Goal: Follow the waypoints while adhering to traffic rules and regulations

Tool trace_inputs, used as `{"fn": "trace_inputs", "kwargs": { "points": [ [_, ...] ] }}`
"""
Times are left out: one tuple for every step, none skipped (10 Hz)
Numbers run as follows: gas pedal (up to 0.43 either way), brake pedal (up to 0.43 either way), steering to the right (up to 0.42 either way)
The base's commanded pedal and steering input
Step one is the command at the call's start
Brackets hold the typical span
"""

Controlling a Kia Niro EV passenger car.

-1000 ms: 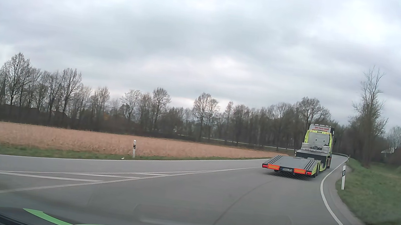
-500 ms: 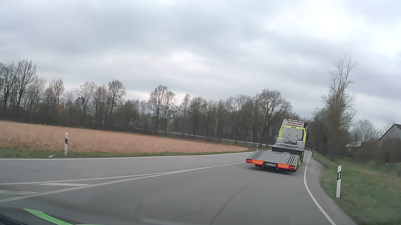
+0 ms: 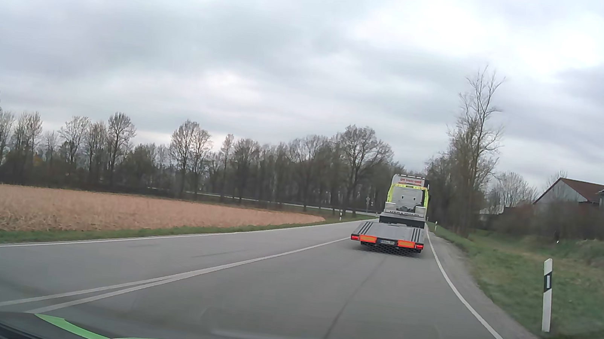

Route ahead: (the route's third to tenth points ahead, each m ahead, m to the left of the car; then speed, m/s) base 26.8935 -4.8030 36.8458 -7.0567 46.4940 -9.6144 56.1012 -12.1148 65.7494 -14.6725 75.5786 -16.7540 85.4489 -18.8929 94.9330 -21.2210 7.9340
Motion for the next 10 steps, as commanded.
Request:
{"fn": "trace_inputs", "kwargs": {
  "points": [
    [0.169,0.0,0.095],
    [0.169,0.0,0.093],
    [0.169,0.0,0.09],
    [0.169,0.0,0.087],
    [0.169,0.0,0.085],
    [0.169,0.0,0.083],
    [0.169,0.0,0.081],
    [0.169,0.0,0.076],
    [0.169,0.0,0.069],
    [0.169,0.0,0.063]
  ]
}}
